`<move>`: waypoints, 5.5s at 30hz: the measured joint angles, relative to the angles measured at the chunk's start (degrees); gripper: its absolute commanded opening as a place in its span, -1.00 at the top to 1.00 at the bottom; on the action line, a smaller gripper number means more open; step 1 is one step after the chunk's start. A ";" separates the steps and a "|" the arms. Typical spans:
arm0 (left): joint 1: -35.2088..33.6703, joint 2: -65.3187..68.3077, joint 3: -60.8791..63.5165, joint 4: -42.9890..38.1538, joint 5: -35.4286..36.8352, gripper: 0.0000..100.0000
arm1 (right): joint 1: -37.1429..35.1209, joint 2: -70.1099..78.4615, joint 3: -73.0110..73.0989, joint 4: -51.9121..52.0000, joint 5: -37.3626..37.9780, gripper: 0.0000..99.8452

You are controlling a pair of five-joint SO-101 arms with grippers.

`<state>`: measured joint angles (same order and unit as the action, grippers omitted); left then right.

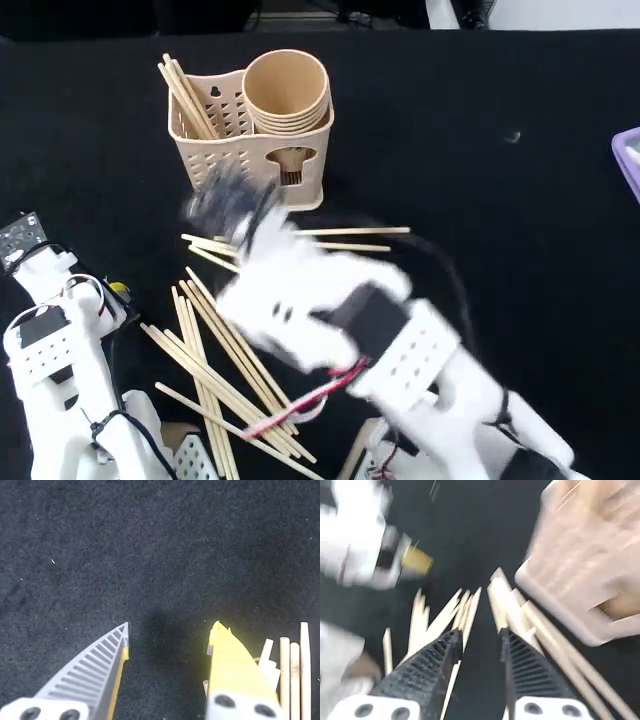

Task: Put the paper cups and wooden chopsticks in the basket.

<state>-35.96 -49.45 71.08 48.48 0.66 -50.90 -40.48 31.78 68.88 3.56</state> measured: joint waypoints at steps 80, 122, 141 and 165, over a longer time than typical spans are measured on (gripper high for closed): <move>0.00 0.00 0.00 0.00 0.00 0.48 | 18.64 39.91 -27.34 -71.12 -7.30 0.98; 0.00 0.00 0.00 0.00 0.00 0.48 | -10.20 3.08 30.07 -22.51 -2.90 0.52; 0.00 0.00 0.00 0.00 0.00 0.48 | -19.34 14.86 37.80 -42.81 -10.90 0.36; 0.00 0.00 0.00 0.00 0.00 0.48 | 1.41 0.53 27.69 -20.75 0.53 0.98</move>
<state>-35.96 -49.45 71.08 48.48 0.66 -49.49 -39.96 59.47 48.13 4.09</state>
